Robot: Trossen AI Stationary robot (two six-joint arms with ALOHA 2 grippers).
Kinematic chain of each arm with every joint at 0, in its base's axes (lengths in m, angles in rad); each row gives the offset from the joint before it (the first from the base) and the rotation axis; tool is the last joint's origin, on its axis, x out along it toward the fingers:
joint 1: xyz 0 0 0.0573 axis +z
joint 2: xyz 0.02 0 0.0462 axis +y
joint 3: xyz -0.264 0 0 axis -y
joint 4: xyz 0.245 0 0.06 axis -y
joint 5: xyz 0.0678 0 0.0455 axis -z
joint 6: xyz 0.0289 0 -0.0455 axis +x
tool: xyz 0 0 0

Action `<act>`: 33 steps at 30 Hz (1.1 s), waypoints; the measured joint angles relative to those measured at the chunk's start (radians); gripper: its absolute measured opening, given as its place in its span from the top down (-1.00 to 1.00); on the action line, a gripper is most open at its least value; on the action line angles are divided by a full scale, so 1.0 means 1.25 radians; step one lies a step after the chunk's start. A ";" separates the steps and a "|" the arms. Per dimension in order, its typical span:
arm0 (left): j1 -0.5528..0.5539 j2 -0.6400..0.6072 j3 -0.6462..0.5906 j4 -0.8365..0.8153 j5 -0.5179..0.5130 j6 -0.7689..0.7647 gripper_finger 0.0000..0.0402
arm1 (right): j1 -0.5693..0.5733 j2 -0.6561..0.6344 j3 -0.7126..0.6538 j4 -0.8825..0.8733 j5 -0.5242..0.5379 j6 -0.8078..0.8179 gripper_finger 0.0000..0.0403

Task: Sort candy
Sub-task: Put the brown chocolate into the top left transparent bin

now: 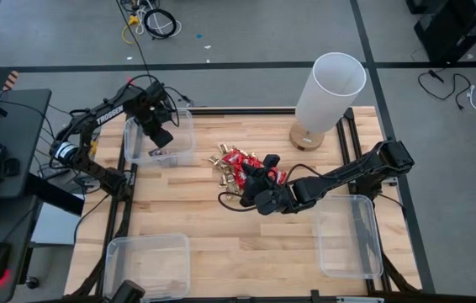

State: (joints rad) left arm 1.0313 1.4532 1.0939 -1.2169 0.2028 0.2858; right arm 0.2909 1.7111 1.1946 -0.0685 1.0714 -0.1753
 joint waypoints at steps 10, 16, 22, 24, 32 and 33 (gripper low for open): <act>0.000 -0.001 0.086 -0.018 0.005 0.000 0.68 | 0.000 0.000 0.000 0.000 0.000 -0.001 1.00; -0.008 -0.028 0.152 -0.002 0.066 -0.014 0.68 | 0.010 -0.010 -0.001 -0.001 0.000 -0.005 1.00; -0.102 -0.136 0.157 0.109 0.065 -0.063 0.68 | 0.017 -0.047 -0.001 -0.099 -0.024 0.050 0.99; -0.150 -0.174 0.157 0.139 0.064 -0.069 0.68 | 0.017 -0.067 -0.001 -0.167 -0.091 0.091 1.00; -0.386 -0.293 0.107 0.294 0.007 -0.103 0.68 | 0.011 -0.081 -0.001 -0.422 -0.429 0.233 1.00; -0.413 -0.303 0.095 0.318 -0.006 -0.104 0.68 | 0.014 -0.079 -0.001 -0.450 -0.460 0.248 1.00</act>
State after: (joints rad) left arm 0.5145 1.0751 1.2122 -0.8192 0.1951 0.1555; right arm 0.3085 1.6119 1.1938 -0.6310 0.4958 0.1343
